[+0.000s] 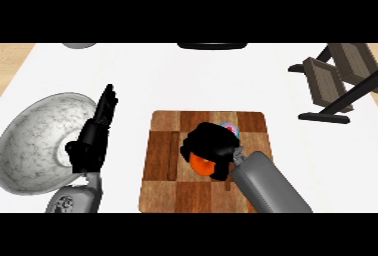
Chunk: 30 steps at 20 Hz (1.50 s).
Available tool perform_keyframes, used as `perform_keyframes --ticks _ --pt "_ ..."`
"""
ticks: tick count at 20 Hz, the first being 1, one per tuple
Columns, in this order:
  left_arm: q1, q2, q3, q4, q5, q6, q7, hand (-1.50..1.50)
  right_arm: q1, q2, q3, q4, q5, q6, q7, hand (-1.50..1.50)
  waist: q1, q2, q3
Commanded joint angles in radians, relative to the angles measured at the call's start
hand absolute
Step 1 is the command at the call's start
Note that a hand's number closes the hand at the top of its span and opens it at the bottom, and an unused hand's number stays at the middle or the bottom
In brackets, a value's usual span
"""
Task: Pick the squash from the cutting board and place it in the tiered basket
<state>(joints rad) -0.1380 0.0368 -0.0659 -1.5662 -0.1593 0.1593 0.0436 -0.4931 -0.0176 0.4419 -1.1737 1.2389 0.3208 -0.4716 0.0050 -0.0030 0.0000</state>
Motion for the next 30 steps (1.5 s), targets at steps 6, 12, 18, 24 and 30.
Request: perform_keyframes --ticks 6,12,18,24,30 --pt "0.055 0.001 0.034 0.001 -0.001 0.035 -0.007 0.0 -0.028 -0.237 -0.347 0.013 0.116 0.217 0.558 1.5 -0.097 -0.024 -0.008" --pt "0.017 -0.009 0.026 0.007 -0.006 0.038 0.002 0.0 -0.131 -0.187 -0.465 -0.254 0.118 0.459 0.857 1.5 -0.062 -0.018 -0.003" --pt "0.034 -0.033 -0.016 -0.005 -0.03 0.044 0.006 0.0 -0.239 -0.174 -0.543 -0.557 0.127 0.724 1.031 1.5 -0.037 -0.012 -0.001" --pt "0.041 0.022 0.017 -0.018 0.028 -0.034 -0.022 0.0 -0.523 -0.23 -0.674 -0.676 0.112 0.925 1.102 1.5 -0.014 -0.009 -0.002" --pt "-0.021 -0.002 0.003 0.016 -0.014 0.008 0.027 0.0 -0.837 -0.325 -0.818 -0.578 0.081 1.069 1.136 1.5 -0.013 -0.006 -0.002"
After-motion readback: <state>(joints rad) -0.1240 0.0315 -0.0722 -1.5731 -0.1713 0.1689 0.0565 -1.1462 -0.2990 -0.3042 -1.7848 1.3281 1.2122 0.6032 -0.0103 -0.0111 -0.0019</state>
